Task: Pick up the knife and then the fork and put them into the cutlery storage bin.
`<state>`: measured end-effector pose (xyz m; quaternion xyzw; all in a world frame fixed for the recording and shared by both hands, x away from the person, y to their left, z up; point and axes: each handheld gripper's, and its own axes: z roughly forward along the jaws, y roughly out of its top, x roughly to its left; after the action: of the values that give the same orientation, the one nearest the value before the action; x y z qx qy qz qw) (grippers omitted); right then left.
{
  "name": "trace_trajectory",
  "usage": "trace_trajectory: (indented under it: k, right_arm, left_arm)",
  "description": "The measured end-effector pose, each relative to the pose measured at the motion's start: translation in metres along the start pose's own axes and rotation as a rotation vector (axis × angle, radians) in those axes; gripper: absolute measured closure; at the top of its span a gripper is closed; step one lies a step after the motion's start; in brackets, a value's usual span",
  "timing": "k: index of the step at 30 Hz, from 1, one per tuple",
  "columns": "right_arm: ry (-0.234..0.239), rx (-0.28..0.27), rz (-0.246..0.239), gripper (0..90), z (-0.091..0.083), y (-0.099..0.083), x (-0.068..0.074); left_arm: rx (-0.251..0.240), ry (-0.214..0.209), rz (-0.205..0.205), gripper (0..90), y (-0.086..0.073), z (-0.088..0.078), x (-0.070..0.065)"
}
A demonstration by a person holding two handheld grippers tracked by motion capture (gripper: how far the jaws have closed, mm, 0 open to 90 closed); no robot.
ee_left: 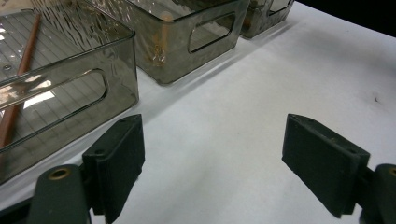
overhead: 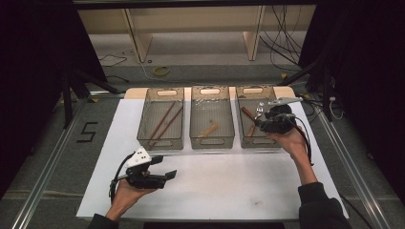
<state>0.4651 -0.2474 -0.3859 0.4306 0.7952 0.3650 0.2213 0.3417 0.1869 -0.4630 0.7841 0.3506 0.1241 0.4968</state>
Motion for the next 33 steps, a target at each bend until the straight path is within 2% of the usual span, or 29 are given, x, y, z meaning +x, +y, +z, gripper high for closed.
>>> trace_trajectory:
  k: [3,5,9,12,18,33]
  right_arm:
    - [0.039,-0.021,0.000,40.9,-0.006,-0.006,0.009]
    - [0.050,-0.058,0.002,40.1,-0.009,-0.011,0.015]
    - [0.106,-0.081,0.021,38.3,-0.013,-0.016,0.025]
    - [0.132,-0.086,0.016,36.3,-0.016,-0.020,0.033]
    - [0.198,-0.099,0.039,34.0,-0.020,-0.030,0.045]
    - [0.292,-0.113,0.036,29.6,-0.029,-0.057,0.067]
  left_arm:
    - [0.001,-0.004,0.000,20.3,0.000,0.000,0.000]
    - [0.002,-0.004,-0.001,20.3,0.000,0.001,0.000]
    - [0.003,-0.004,0.001,20.3,0.001,0.001,0.000]
    - [0.002,-0.007,-0.003,20.3,0.000,0.001,0.000]
    - [0.003,-0.010,-0.003,20.3,0.000,0.001,0.000]
    - [0.019,-0.032,0.008,20.4,-0.001,0.004,-0.003]
